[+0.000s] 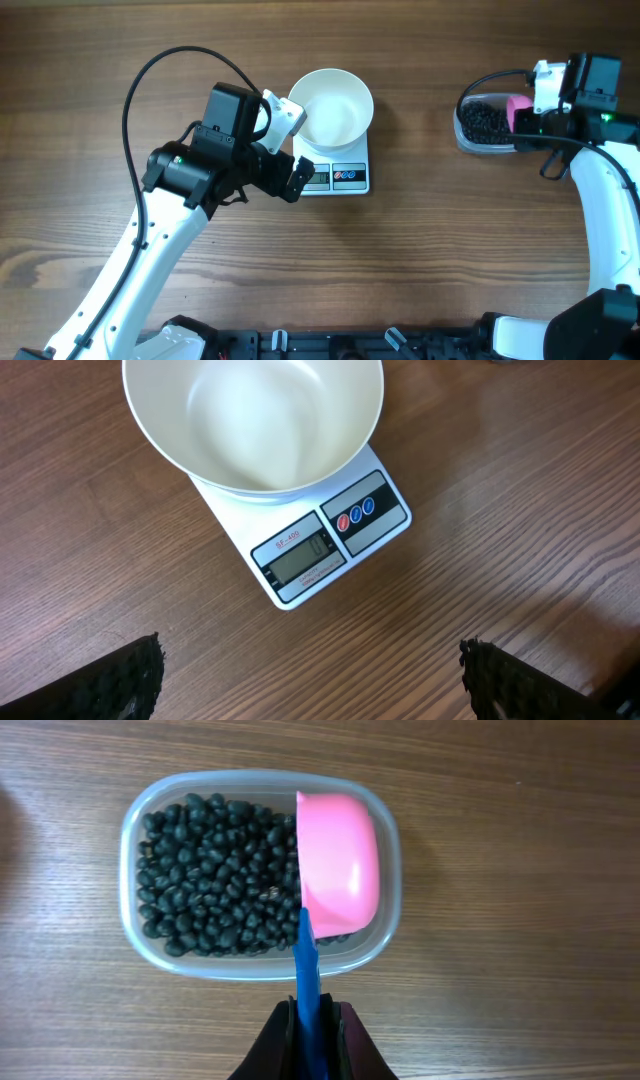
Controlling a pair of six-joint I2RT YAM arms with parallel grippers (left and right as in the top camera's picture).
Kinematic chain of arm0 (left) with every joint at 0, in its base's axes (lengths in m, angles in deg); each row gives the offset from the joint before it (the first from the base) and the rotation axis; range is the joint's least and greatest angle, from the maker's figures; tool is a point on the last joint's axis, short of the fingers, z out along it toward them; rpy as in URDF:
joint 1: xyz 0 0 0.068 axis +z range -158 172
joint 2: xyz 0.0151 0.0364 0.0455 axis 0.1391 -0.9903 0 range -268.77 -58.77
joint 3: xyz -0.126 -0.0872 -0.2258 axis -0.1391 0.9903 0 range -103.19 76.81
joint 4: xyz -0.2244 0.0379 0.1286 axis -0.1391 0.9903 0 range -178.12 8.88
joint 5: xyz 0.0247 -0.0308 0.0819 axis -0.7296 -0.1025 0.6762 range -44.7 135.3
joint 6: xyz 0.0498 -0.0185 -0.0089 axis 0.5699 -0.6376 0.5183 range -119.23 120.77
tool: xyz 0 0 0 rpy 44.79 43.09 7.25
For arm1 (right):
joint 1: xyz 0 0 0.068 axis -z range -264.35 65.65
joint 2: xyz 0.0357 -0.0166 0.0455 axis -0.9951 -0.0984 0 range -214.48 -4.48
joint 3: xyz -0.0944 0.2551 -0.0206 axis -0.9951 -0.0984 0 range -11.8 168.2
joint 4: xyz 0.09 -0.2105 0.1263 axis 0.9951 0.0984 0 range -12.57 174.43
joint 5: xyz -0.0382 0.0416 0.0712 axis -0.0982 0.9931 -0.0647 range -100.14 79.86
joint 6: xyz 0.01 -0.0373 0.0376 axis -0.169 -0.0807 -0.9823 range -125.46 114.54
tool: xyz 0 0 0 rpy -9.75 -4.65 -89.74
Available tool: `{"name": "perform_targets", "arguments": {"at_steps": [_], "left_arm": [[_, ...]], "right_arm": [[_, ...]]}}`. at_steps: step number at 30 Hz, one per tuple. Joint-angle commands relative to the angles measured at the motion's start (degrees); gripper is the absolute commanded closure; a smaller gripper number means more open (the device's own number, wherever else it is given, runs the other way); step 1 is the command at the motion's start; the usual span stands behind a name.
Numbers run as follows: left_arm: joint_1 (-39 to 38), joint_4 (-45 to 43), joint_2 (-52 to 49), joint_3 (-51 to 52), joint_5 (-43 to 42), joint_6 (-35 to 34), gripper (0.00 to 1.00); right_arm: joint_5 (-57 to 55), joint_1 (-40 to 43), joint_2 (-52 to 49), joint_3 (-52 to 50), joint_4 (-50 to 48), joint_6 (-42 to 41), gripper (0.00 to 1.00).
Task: Scoop item into bowl and weigh 150g on scale
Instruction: 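Lower the pink scoop with the right gripper into the black beans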
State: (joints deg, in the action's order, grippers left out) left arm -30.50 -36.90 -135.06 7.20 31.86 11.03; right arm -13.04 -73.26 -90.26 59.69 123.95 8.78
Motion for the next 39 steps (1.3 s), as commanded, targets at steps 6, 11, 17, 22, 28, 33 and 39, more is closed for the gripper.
{"name": "perform_targets", "arguments": {"at_steps": [6, 11, 17, 22, 28, 33, 39], "left_arm": [[-0.3, -0.1, 0.2, -0.9, -0.9, 0.9, 0.0], [-0.3, -0.1, 0.2, -0.9, -0.9, 0.9, 0.0], [-0.3, -0.1, 0.2, -0.9, -0.9, 0.9, 0.0], [-0.3, -0.1, 0.2, -0.9, -0.9, 0.9, 0.0], [-0.3, -0.1, 0.2, -0.9, -0.9, 0.9, 0.0], [-0.3, -0.1, 0.2, -0.9, -0.9, 0.9, 0.0], [-0.3, -0.1, 0.2, -0.9, -0.9, 0.9, 0.0]], "right_arm": [[-1.9, 0.1, -2.4, -0.4, -0.2, 0.7, 0.96], [-0.4, 0.1, -3.9, -0.4, 0.7, 0.6, 0.96], [0.5, 0.1, -4.0, -0.4, 0.7, 0.6, 0.96], [1.1, 0.1, -4.0, -2.4, 0.5, 0.6, 0.96], [7.8, 0.1, -4.0, -3.4, 0.5, 0.5, 0.96], [8.4, 0.1, -4.0, -3.4, 0.7, -2.5, 0.96], [10.3, 0.2, -4.0, -3.4, 2.1, -2.8, 0.96]]}}
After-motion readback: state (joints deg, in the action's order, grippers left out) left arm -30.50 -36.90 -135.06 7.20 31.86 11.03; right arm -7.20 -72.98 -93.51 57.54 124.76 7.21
